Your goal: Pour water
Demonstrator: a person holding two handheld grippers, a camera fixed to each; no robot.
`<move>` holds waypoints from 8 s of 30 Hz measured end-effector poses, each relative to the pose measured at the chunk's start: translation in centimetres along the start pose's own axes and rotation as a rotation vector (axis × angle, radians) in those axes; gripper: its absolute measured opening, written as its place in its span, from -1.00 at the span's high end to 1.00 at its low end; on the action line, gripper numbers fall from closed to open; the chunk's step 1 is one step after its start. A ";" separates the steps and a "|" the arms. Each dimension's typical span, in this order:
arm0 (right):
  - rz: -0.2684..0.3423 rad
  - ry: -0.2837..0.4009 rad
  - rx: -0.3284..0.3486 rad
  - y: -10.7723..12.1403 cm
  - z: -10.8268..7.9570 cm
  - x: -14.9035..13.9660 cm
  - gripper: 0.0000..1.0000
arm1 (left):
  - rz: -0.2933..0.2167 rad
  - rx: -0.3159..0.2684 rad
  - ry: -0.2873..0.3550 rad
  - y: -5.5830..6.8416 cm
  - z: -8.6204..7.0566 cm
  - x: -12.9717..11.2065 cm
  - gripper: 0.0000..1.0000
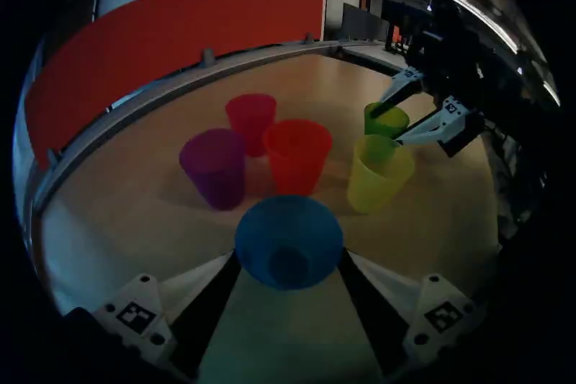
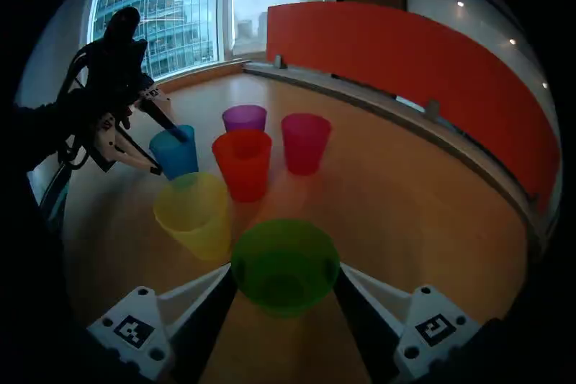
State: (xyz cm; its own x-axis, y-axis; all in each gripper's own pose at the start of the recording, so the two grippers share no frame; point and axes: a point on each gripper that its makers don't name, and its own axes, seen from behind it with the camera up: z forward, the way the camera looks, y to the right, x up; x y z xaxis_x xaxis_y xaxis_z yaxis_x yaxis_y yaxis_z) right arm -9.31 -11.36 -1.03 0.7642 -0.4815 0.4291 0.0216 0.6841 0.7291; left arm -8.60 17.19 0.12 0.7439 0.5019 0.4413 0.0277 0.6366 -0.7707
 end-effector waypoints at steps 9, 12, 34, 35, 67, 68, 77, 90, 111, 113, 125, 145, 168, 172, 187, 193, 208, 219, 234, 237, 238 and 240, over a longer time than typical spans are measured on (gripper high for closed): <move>0.001 0.000 -0.012 0.0 -0.3 -0.5 -0.81 | -0.016 0.017 0.007 0.0 -0.6 -1.0 -0.92; 0.001 0.001 -0.019 0.1 -0.3 -0.6 -0.84 | -0.027 0.023 0.012 0.0 -0.8 -1.1 -0.92; 0.033 0.006 -0.094 -0.2 -4.7 -2.9 -1.00 | -0.103 0.090 0.061 -0.1 -4.5 -2.5 -0.92; 0.037 0.011 -0.100 -0.2 -5.1 -3.0 -1.00 | -0.107 0.097 0.067 -0.1 -4.8 -2.5 -0.92; 0.204 0.407 -0.383 2.3 -13.4 3.2 -1.00 | -0.232 0.442 0.385 -4.3 -13.3 -0.4 -0.92; 0.210 0.424 -0.395 2.6 -13.5 3.4 -1.00 | -0.236 0.459 0.399 -4.6 -13.7 -0.2 -0.92; 0.255 0.546 -0.542 5.4 -15.3 4.7 -0.99 | -0.254 0.571 0.513 -5.5 -16.4 1.5 -0.92; 0.242 0.655 -0.728 7.3 -17.6 6.2 -1.00 | -0.250 0.717 0.605 -6.5 -18.3 2.7 -0.92; 0.259 0.691 -0.803 7.9 -18.8 6.0 -1.00 | -0.268 0.778 0.653 -7.3 -18.9 3.1 -0.92; 0.271 0.692 -0.804 8.1 -18.8 5.9 -1.00 | -0.259 0.800 0.658 -7.5 -19.2 3.0 -0.92; 0.308 0.713 -0.809 8.4 -19.9 6.3 -1.00 | -0.265 0.853 0.681 -8.0 -19.0 2.6 -0.92; 0.310 0.700 -0.819 7.8 -19.5 6.8 -0.99 | -0.256 0.870 0.671 -9.3 -16.8 -0.2 -0.92; 0.298 0.693 -0.829 7.7 -19.5 7.6 -1.00 | -0.307 0.855 0.678 -10.8 -15.6 -2.3 -0.92; 0.300 0.697 -0.828 7.7 -19.5 7.7 -1.00 | -0.307 0.852 0.686 -10.9 -15.6 -2.3 -0.92; 0.299 0.696 -0.825 7.4 -19.5 7.4 -1.00 | -0.301 0.855 0.695 -10.8 -15.8 -2.3 -0.92; 0.283 0.697 -0.824 7.4 -19.7 7.3 -1.00 | -0.300 0.855 0.695 -10.8 -15.7 -2.3 -0.92; 0.227 0.740 -0.800 8.0 -19.3 8.4 -1.00 | -0.300 0.855 0.695 -10.9 -15.8 -2.2 -0.92; 0.215 0.736 -0.802 8.5 -16.7 7.6 -1.00 | -0.300 0.855 0.695 -10.9 -15.8 -2.2 -0.92; 0.288 0.709 -0.778 9.1 -12.8 3.3 -1.00 | -0.300 0.855 0.695 -10.9 -15.8 -2.2 -0.92; 0.298 0.702 -0.773 9.3 -12.3 2.8 -1.00 | -0.300 0.855 0.695 -10.9 -15.8 -2.2 -0.92; 0.304 0.700 -0.771 9.4 -12.2 2.6 -1.00 | -0.300 0.855 0.695 -10.9 -15.8 -2.2 -0.92; 0.315 0.696 -0.766 9.5 -12.0 2.4 -1.00 | -0.300 0.855 0.695 -10.9 -15.8 -2.2 -0.92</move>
State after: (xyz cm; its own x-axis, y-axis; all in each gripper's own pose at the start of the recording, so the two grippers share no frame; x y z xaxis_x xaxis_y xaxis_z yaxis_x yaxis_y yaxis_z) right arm 0.44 0.52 0.53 0.9990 0.0274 -0.0343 -0.0272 0.9996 0.0078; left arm 0.01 -0.06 0.31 1.0000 -0.0004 -0.0001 0.0004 1.0000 0.0059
